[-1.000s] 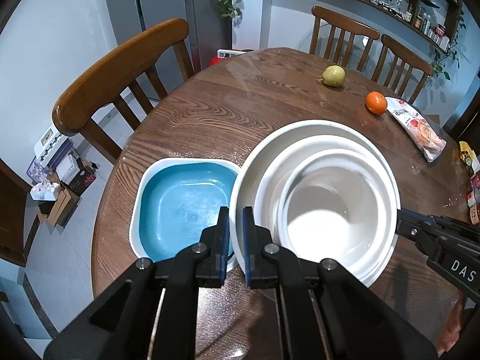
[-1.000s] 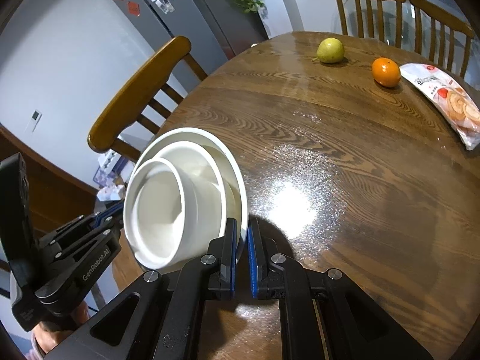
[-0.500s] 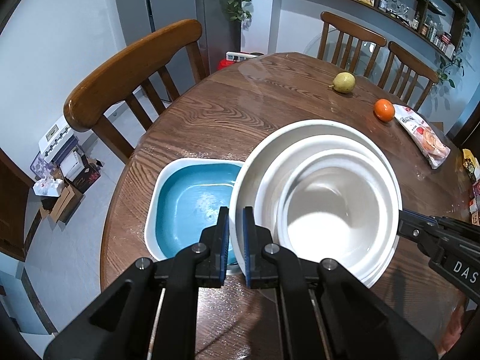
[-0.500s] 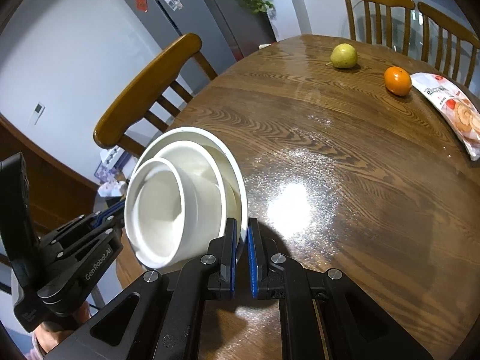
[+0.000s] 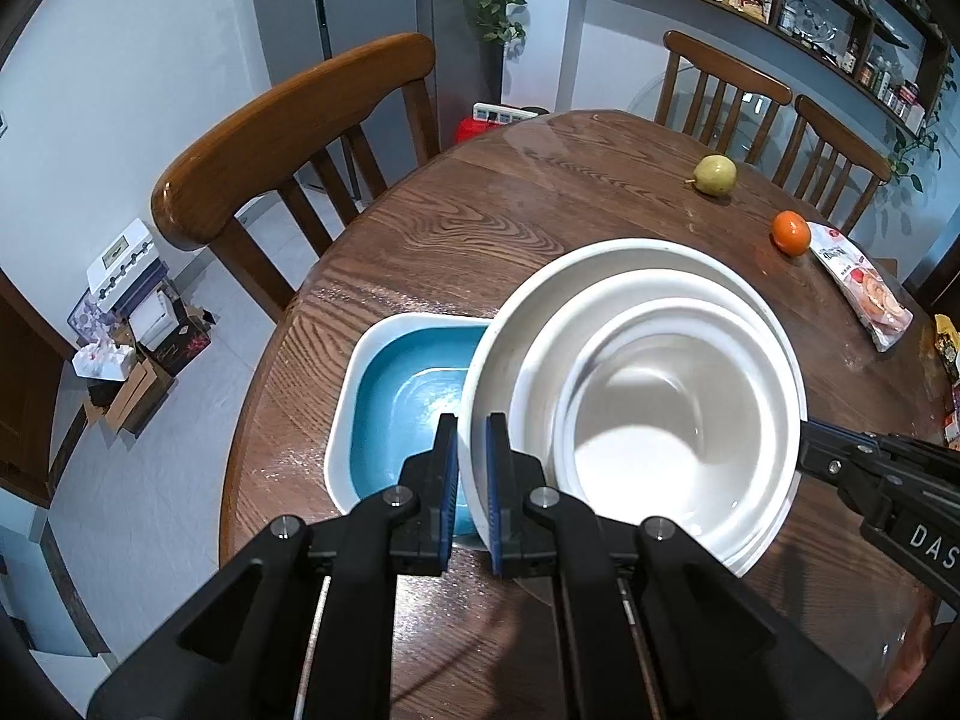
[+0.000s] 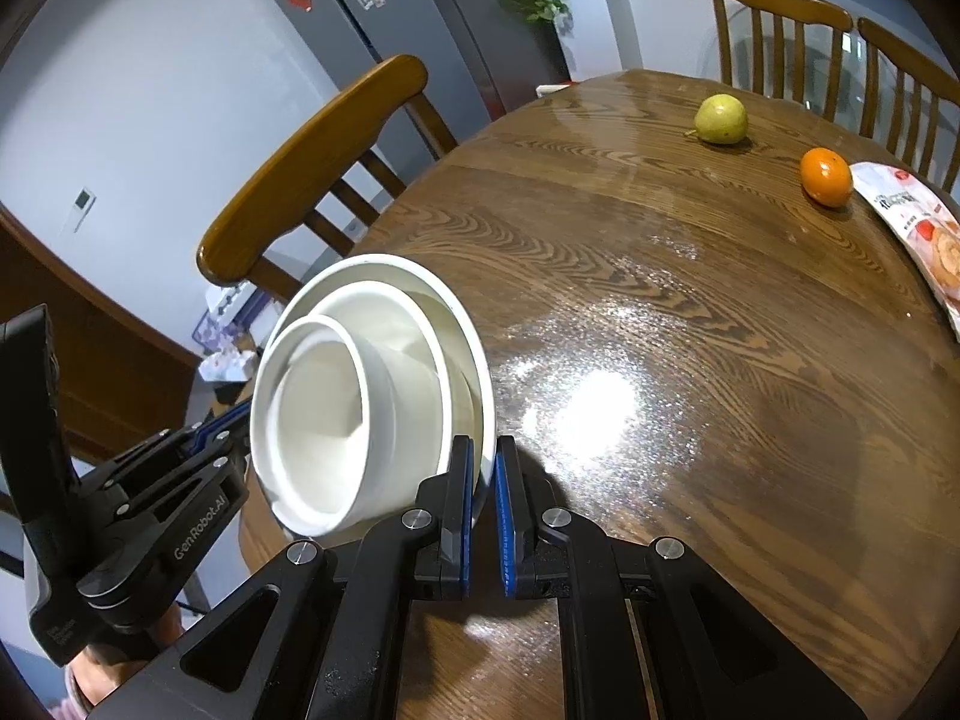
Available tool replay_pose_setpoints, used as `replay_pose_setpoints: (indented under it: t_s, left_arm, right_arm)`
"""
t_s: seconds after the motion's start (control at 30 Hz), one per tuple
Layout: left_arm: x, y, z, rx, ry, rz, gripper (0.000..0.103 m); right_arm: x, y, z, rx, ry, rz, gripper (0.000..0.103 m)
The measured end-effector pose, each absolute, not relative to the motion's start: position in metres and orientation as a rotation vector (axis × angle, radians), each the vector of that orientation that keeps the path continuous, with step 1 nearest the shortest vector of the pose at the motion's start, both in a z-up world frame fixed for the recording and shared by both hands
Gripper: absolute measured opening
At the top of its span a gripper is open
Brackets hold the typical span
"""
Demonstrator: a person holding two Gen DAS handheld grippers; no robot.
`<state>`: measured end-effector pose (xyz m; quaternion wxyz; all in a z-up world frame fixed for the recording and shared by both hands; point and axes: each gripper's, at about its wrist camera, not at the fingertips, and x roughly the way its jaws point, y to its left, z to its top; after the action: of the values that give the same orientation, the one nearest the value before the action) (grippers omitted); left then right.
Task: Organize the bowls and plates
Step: 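Carry the nested white bowls with both grippers over the teal plate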
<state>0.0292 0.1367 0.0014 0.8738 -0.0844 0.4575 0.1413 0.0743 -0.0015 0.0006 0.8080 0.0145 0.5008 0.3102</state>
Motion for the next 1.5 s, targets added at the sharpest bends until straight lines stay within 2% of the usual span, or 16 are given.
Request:
replay_pose_setpoints:
  t_s: [1.5]
  left_arm:
    - [0.028, 0.187, -0.013, -0.219, 0.994, 0.376, 0.004]
  right_arm:
    - [0.082, 0.056, -0.014, -0.021, 1.113, 0.728, 0.011]
